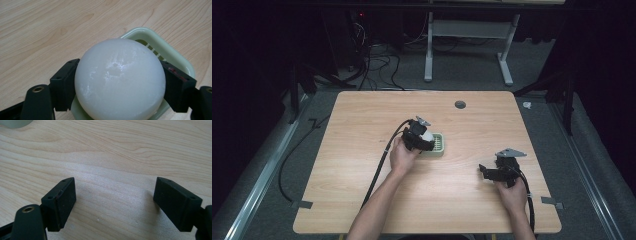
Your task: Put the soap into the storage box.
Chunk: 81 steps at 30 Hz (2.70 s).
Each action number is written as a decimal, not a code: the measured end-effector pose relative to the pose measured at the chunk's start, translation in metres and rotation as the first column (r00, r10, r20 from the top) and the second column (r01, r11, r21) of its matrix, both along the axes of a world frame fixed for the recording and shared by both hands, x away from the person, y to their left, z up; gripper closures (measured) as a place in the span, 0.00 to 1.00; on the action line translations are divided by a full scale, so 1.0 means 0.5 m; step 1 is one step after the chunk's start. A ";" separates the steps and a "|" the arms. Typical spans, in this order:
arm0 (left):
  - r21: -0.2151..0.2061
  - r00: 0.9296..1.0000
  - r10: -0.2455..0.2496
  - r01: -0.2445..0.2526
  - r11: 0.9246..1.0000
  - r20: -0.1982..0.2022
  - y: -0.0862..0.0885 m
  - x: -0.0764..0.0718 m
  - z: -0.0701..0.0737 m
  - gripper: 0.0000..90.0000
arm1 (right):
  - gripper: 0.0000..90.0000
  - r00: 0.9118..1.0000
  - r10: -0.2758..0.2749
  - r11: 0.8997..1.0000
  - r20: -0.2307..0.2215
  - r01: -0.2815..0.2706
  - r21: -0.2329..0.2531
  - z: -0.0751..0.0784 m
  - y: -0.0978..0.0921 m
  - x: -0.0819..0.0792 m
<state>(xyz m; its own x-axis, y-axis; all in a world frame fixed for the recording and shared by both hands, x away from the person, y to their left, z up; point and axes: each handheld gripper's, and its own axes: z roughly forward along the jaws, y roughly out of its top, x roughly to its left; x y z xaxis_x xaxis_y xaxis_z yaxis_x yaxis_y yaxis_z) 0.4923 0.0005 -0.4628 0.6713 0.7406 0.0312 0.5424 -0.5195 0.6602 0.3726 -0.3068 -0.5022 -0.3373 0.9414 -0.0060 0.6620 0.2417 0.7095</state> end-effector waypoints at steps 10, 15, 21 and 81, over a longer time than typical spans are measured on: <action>0.027 1.000 -0.002 0.002 1.000 0.005 -0.008 -0.001 -0.007 0.27 | 0.21 1.000 0.000 1.000 0.000 0.000 -0.003 0.000 0.000 0.000; 0.022 1.000 0.010 -0.010 1.000 -0.002 -0.007 0.001 -0.011 0.27 | 0.21 1.000 0.001 1.000 -0.001 -0.001 -0.001 0.000 0.000 0.000; 0.037 1.000 0.006 -0.006 0.999 -0.005 -0.010 0.000 -0.017 0.27 | 0.21 1.000 0.000 1.000 0.000 0.000 0.000 0.000 0.000 0.000; -0.114 0.997 0.035 -0.026 0.993 0.075 0.106 -0.062 0.094 0.22 | 0.21 1.000 0.001 1.000 0.000 -0.001 -0.003 0.000 0.001 0.000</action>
<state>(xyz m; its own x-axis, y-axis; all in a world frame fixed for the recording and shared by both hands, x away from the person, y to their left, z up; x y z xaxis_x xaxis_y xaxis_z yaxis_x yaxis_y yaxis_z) 0.4612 0.0537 -0.4160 0.6471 0.7624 -0.0036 0.5027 -0.4232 0.7538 0.3726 -0.3065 -0.5022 -0.3382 0.9410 -0.0091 0.6618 0.2447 0.7086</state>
